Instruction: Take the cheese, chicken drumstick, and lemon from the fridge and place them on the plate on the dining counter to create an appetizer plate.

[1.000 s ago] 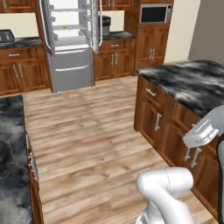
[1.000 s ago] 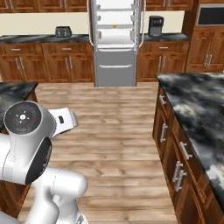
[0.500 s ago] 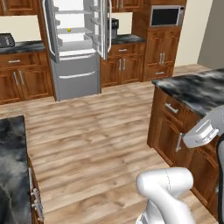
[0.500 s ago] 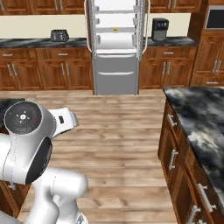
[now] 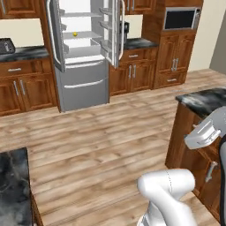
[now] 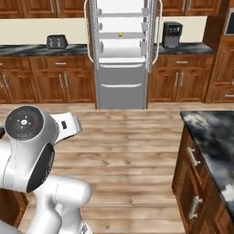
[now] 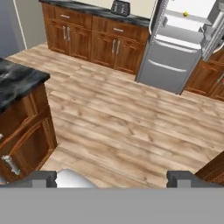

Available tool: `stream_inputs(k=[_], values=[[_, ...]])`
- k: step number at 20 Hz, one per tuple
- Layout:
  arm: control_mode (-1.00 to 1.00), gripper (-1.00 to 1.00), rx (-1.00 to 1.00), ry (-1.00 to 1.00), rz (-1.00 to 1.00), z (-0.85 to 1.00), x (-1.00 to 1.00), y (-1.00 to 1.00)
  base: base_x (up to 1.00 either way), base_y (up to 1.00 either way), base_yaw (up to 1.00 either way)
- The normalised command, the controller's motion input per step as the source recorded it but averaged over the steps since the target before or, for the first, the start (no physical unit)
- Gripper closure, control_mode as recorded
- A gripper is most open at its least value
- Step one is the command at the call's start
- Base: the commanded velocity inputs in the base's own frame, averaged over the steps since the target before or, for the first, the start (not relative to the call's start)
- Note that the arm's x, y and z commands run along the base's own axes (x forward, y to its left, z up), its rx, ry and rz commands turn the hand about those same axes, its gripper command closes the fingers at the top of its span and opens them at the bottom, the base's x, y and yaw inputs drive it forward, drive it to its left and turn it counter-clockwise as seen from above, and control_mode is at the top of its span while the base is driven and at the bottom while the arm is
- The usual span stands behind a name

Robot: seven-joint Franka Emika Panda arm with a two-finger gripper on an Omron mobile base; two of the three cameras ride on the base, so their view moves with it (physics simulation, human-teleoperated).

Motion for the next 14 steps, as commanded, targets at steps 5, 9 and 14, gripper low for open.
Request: stream_inputs(k=[5, 9, 14], values=[[1.0, -1.0, 0.0, 0.0, 0.0, 0.0, 0.0, 0.0, 1.0, 0.09, 0.0], [1.0, -1.0, 0.0, 0.0, 0.0, 0.0, 0.0, 0.0, 1.0, -0.01, 0.09], [1.0, -1.0, 0.0, 0.0, 0.0, 0.0, 0.0, 0.0, 1.0, -0.31, 0.19]])
